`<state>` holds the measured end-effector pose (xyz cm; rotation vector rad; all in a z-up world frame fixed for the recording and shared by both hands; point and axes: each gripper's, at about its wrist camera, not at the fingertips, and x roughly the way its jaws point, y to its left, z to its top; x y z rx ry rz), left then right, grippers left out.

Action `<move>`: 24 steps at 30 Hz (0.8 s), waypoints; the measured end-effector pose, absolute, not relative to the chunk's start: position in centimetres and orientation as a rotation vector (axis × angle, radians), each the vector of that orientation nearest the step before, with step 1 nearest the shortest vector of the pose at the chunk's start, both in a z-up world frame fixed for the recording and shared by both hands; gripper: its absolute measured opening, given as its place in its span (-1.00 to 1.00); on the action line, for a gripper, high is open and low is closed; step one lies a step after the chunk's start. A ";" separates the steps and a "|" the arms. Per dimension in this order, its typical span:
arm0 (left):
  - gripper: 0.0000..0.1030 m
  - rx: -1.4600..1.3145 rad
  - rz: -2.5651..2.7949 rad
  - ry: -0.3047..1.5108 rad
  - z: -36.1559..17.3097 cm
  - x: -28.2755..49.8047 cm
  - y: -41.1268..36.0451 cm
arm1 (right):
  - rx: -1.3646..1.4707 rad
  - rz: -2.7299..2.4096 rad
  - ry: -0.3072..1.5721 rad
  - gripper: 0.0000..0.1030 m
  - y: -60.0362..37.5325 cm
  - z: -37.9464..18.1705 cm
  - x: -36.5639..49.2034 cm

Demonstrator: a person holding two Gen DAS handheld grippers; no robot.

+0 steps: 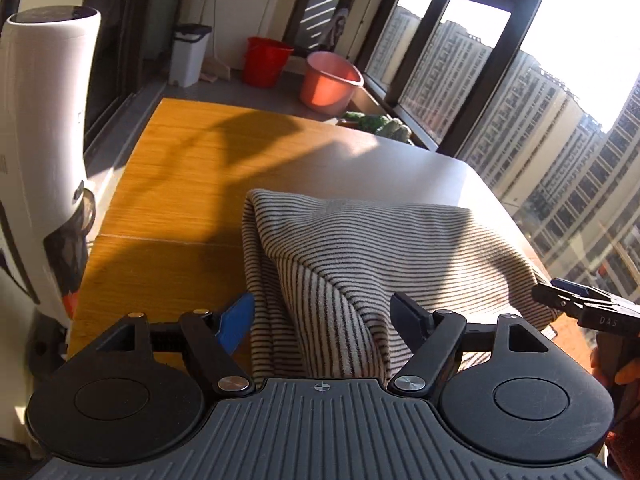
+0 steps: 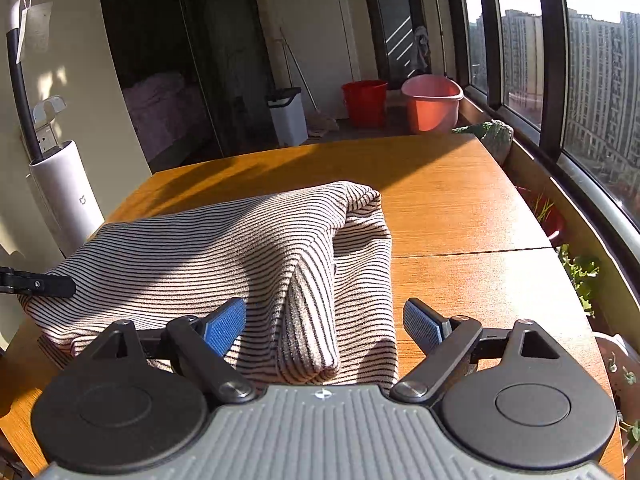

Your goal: Fold clothes

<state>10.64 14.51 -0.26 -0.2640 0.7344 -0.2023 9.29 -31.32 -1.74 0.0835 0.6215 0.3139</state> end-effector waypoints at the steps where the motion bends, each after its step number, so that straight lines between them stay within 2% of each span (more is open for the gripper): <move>1: 0.71 -0.271 -0.212 0.715 0.5 10.2 14.6 | 0.082 0.309 0.593 0.98 -31.6 -1.1 9.0; 5: 0.86 -0.334 -0.354 0.663 2.9 8.7 13.6 | 0.056 0.364 0.516 1.00 -30.6 1.3 9.9; 8: 0.94 -0.404 -0.504 0.738 1.8 9.0 11.0 | 0.039 0.459 0.521 1.00 -28.5 1.9 12.4; 12: 0.94 -0.393 -0.529 0.899 -2.3 10.8 7.9 | 0.074 0.562 0.627 1.00 -26.2 0.4 16.7; 15: 0.94 -0.393 -0.486 0.912 -3.4 12.4 8.2 | 0.138 0.528 0.744 1.00 -26.3 -2.5 18.6; 24: 0.98 -0.387 -0.407 0.902 -3.3 20.1 10.3 | 0.303 0.486 0.691 1.00 -30.9 -4.5 8.4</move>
